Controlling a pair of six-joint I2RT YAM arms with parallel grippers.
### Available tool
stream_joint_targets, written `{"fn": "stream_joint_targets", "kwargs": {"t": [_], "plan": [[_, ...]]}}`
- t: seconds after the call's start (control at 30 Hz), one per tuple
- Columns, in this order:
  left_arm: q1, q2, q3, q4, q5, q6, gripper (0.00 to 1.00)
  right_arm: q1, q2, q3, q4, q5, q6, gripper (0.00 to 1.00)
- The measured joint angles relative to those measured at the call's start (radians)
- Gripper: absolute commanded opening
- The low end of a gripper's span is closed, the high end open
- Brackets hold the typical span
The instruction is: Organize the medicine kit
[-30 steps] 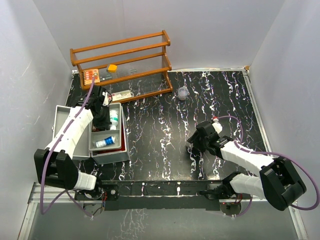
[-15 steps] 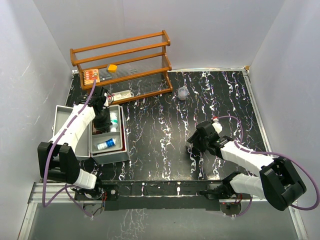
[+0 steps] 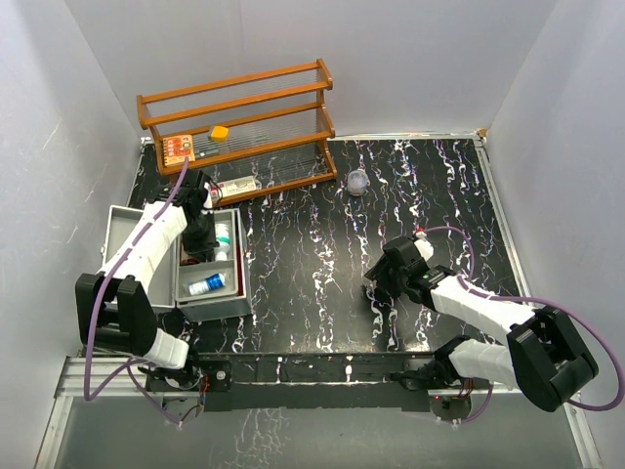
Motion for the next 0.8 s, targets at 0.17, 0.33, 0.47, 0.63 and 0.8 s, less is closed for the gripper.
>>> {"fn": "stream_joint_targets", "kwargs": {"t": [0.17, 0.33, 0.47, 0.63, 0.8], "plan": [[0.002, 0.03, -0.003, 0.015, 0.013, 0.0, 0.0, 0.0, 0.0, 0.0, 0.0, -0.001, 0.0, 0.41], [0.002, 0.049, -0.014, 0.032, 0.012, -0.009, 0.0, 0.0, 0.0, 0.0, 0.0, -0.002, 0.0, 0.41], [0.001, 0.052, -0.021, 0.04, -0.002, -0.019, 0.0, 0.0, 0.0, 0.0, 0.0, -0.002, 0.0, 0.41], [0.002, 0.053, -0.028, 0.057, -0.034, -0.033, 0.0, 0.0, 0.0, 0.0, 0.0, -0.002, 0.0, 0.41], [0.002, 0.051, -0.03, 0.061, -0.046, -0.038, 0.0, 0.0, 0.0, 0.0, 0.0, -0.002, 0.0, 0.41]]}}
